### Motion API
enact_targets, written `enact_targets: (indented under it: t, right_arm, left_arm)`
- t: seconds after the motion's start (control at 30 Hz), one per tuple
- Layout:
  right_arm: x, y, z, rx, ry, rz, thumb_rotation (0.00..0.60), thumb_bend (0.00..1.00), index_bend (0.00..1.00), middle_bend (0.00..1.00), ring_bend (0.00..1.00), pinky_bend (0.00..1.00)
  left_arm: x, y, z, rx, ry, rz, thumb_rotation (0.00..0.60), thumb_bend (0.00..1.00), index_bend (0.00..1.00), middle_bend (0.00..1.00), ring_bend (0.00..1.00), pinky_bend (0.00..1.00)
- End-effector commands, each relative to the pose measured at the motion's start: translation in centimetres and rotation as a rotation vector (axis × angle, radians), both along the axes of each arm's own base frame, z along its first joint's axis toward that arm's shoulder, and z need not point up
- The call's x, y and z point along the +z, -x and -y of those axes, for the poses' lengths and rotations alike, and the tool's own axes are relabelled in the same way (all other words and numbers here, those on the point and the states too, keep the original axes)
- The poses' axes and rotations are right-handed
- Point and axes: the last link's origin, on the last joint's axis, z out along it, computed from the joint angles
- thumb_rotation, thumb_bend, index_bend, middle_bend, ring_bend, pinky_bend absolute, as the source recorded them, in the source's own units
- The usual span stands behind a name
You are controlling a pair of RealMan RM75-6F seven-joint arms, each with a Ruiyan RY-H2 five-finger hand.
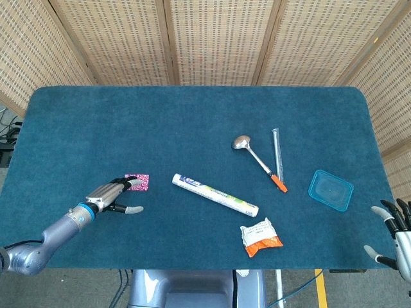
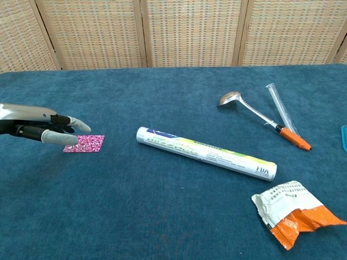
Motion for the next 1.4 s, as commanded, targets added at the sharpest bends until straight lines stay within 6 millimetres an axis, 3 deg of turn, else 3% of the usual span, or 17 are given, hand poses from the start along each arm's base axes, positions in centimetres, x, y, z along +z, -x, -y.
enact_targets:
  t: [0.03,0.63,1.4]
  right_arm:
    - [0.0,0.0,-0.1,-0.001,0.001,-0.001,0.600,0.00,0.21,0.17,0.00,0.00]
    - [0.1,0.0,-0.2,-0.007,0.004,-0.007,0.600,0.00,0.21,0.17,0.00,0.00]
    - [0.2,-0.1,-0.3,0.008,-0.002,-0.001,0.600,0.00,0.22,0.18,0.00,0.00]
  left_arm:
    - [-0.5,-0.1,-0.2,0.000,0.008,-0.005,0.167,0.00,0.08,0.00,0.00,0.00]
    - [-2.8,-0.3,-1.4,0.007,0.024,-0.034,0.167,0.00,0.08,0.00,0.00,0.00]
    - [-3.6,-0.5,0.0,-0.043,0.064,-0.093,0.168,0.00,0.07,0.00,0.00,0.00]
